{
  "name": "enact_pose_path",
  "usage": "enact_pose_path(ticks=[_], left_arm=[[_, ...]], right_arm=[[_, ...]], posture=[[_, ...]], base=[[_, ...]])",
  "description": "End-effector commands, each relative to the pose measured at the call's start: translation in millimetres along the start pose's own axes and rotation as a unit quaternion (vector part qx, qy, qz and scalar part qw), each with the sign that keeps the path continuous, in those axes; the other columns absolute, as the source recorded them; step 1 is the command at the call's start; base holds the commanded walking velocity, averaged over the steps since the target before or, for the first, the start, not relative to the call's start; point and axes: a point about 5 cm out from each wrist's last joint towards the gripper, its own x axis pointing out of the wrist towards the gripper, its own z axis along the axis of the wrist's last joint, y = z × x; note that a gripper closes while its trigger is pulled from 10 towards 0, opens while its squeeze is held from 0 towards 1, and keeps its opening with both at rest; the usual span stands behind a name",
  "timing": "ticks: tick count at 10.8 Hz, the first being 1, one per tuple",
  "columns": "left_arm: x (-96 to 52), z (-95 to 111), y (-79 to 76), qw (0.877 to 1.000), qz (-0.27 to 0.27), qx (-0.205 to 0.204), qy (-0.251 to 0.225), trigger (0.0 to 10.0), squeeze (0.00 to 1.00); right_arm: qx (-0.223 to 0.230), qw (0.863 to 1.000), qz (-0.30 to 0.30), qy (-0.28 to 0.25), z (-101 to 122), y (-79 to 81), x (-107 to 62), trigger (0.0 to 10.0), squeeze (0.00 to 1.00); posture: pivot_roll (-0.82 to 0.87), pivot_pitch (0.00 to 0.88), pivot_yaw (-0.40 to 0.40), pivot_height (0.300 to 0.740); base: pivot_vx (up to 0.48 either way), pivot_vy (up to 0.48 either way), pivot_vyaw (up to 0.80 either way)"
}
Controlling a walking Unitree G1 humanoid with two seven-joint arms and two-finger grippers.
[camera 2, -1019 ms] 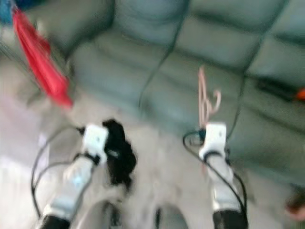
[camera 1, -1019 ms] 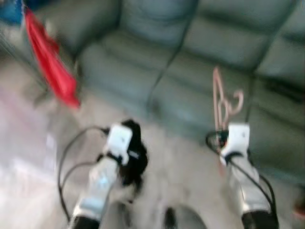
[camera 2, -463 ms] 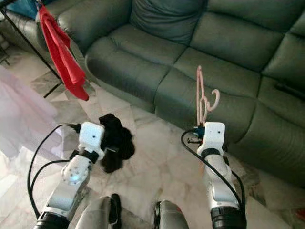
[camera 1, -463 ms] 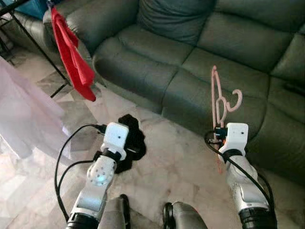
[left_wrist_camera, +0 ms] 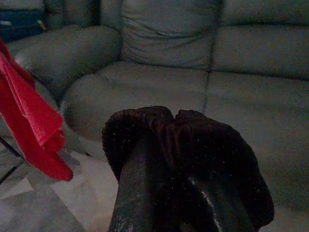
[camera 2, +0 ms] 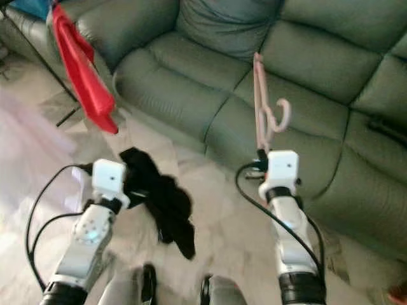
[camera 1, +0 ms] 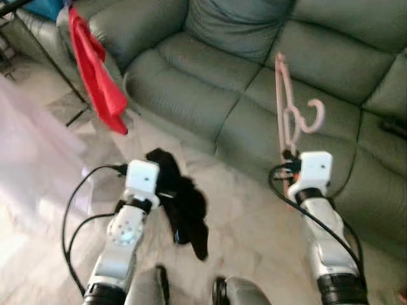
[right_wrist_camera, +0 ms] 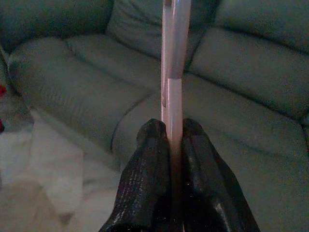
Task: Hang hanger
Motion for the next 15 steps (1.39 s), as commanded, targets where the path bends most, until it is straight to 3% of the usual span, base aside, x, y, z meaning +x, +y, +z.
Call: enact_pose_path(ticks=[1, 4, 7, 9, 11, 12, 13, 14, 15], left_arm=[[2.2, 2, -9.0, 1.0, -0.011, -0.008, -0.009, 10.0, 0.0], [9.5, 5, -5.5, 1.0, -0.004, -0.006, -0.017, 10.0, 0.0], [6.7, 2, 0.7, 1.0, 0.02, 0.001, -0.009, 10.0, 0.0], [6.0, -4, 14.7, 0.995, 0.096, 0.016, 0.006, 10.0, 0.0], [8.9, 9, 34.5, 0.988, 0.146, 0.022, -0.035, 10.0, 0.0], [15.8, 14, 44.1, 0.985, 0.164, 0.024, -0.037, 10.0, 0.0], [20.6, 15, 47.0, 0.983, 0.173, 0.051, -0.034, 10.0, 0.0], [26.2, 13, 66.1, 0.966, 0.259, 0.016, 0.016, 10.0, 0.0], [38.3, 12, 49.7, 0.991, 0.095, 0.086, 0.047, 10.0, 0.0]], right_arm=[[-0.007, 1.0, -0.001, 0.006, -6, -3.2, -3.0, 10.0, 0.0], [-0.007, 1.0, 0.0, 0.004, -6, -0.8, 0.7, 10.0, 0.0], [-0.013, 1.0, 0.008, 0.001, -5, 0.8, 4.4, 10.0, 0.0], [-0.02, 1.0, 0.018, 0.002, -7, 4.3, 3.8, 10.0, 0.0], [-0.017, 1.0, 0.023, 0.008, -11, 6.5, 1.7, 10.0, 0.0], [-0.015, 0.998, 0.051, 0.031, -18, 12.9, 0.6, 10.0, 0.0], [-0.024, 0.995, 0.079, 0.058, -26, 18.5, -0.6, 10.0, 0.0], [-0.036, 0.983, 0.131, 0.126, -45, 26.1, -7.3, 10.0, 0.0], [-0.037, 0.97, 0.18, 0.159, -56, 36.6, -16.9, 10.0, 0.0]], posture=[[0.01, 0.138, -0.056, 0.74], [0.02, 0.118, -0.065, 0.74], [0.03, 0.116, -0.076, 0.74], [0.03, 0.12, -0.07, 0.74], [0.03, 0.116, -0.069, 0.74], [0.03, 0.118, -0.073, 0.74], [0.03, 0.121, -0.071, 0.74], [0.03, 0.129, -0.064, 0.74], [0.03, 0.137, -0.054, 0.74]], base=[[0.401, 0.0, 0.0], [0.395, 0.0, 0.0], [0.311, 0.0, 0.0], [0.0, 0.0, 0.0], [0.0, 0.0, 0.0], [0.0, 0.0, 0.0], [0.0, 0.0, 0.0], [0.0, 0.0, 0.0], [0.0, 0.0, 0.0]])
